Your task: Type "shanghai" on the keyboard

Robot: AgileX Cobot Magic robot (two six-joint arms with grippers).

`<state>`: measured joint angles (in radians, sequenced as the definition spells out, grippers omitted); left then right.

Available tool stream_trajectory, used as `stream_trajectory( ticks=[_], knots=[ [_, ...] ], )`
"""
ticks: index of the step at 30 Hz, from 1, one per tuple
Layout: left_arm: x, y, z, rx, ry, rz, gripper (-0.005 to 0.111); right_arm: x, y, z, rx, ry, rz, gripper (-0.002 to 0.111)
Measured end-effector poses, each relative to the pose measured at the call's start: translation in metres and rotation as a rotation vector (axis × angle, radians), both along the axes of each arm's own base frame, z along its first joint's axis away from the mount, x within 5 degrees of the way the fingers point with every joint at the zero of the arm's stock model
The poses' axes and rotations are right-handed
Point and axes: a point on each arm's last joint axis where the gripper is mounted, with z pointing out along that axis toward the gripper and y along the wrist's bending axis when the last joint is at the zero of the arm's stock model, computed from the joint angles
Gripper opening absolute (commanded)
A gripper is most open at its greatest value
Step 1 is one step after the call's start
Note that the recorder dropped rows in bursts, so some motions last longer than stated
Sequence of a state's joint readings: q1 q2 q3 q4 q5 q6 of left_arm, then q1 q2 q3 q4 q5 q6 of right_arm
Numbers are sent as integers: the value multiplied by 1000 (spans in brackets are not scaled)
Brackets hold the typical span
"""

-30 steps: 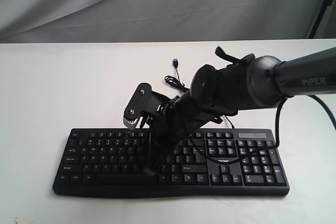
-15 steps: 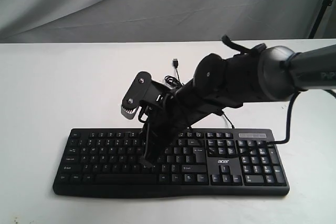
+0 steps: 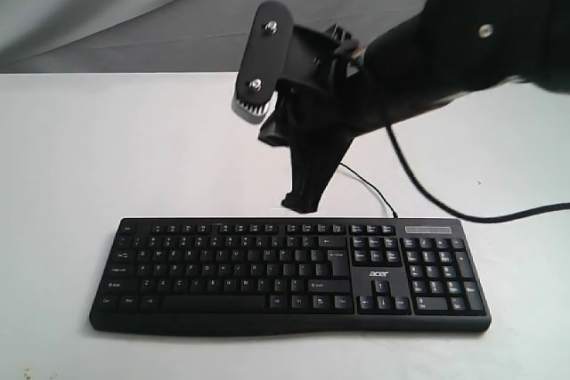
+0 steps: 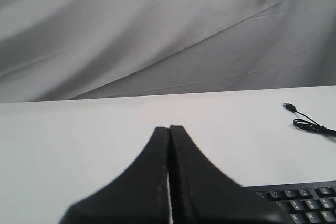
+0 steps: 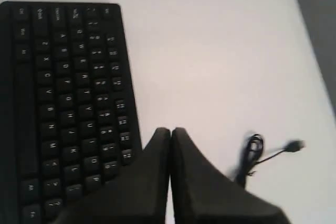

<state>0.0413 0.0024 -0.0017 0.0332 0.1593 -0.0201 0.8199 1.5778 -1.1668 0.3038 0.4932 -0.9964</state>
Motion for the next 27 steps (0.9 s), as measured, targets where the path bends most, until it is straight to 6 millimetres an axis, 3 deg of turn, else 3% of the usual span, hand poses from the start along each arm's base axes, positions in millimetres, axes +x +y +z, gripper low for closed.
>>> stream_trajectory(
  ticks=[5,12,17,22,27],
  knots=[
    [0,0,0,0,0,0,0,-11,-14,33,58,-81,2,0],
    [0,0,0,0,0,0,0,-16,-19,46,107,-85,-21,0],
    [0,0,0,0,0,0,0,-15,-28,68,367,71,-285,0],
    [0,0,0,0,0,0,0,-9,-69,99,607,127,-535,0],
    [0,0,0,0,0,0,0,-40,-137,122,773,18,-662,0]
  ],
)
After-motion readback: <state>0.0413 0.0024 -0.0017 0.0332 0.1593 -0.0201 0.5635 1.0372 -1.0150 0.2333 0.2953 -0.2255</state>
